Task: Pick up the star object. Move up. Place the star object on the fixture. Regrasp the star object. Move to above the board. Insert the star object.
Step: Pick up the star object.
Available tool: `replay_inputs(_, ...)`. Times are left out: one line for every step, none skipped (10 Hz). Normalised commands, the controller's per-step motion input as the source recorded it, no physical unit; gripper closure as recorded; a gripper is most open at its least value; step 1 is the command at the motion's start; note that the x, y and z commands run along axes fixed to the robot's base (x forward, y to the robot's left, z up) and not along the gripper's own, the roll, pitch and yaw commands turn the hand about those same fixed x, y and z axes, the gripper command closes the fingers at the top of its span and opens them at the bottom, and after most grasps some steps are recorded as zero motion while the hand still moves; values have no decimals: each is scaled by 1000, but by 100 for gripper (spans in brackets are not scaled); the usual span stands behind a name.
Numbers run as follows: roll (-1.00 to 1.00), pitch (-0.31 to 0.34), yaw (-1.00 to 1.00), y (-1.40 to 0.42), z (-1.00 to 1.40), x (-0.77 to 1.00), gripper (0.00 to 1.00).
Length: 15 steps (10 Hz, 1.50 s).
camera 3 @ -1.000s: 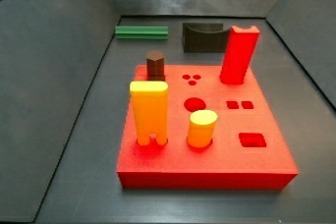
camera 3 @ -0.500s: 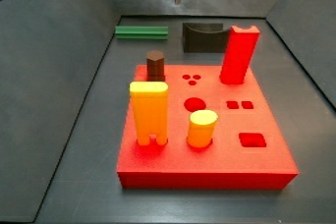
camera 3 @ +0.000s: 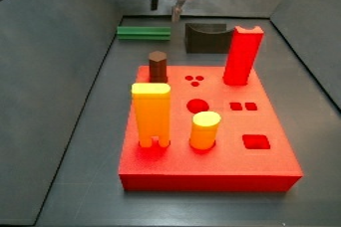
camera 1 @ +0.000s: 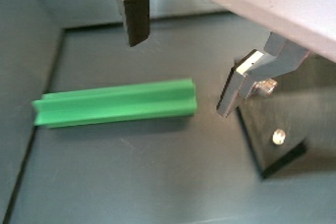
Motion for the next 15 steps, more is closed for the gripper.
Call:
replay_inputs(0,-83,-1000,0,-720,0,0)
replay_inputs(0,-90,-1000,0,-711,0,0)
replay_inputs(-79,-193,-1000,0,-531,0,0)
replay_inputs(-243,-330,-837,0,-226,0,0)
replay_inputs(-293,-360,-774,0,-151,0,0)
replay_inputs(-254,-359,-777,0,-111,0,0)
replay_inputs(-74,-211,-663,157,-63,0,0)
replay_inputs(-3,-71,-400,106,-191,0,0)
replay_inputs(-66,-123,-297,129,-320,-57,0)
replay_inputs(-107,-161,-269,143,-363,-54,0)
replay_inputs(-173,-171,-274,154,-271,-26,0)
replay_inputs(-229,-160,-303,146,-91,-40,0)
replay_inputs(-199,-163,-343,97,0,-177,0)
replay_inputs(-127,-204,-209,63,0,-289,0)
replay_inputs(-53,-121,0,11,0,-160,0)
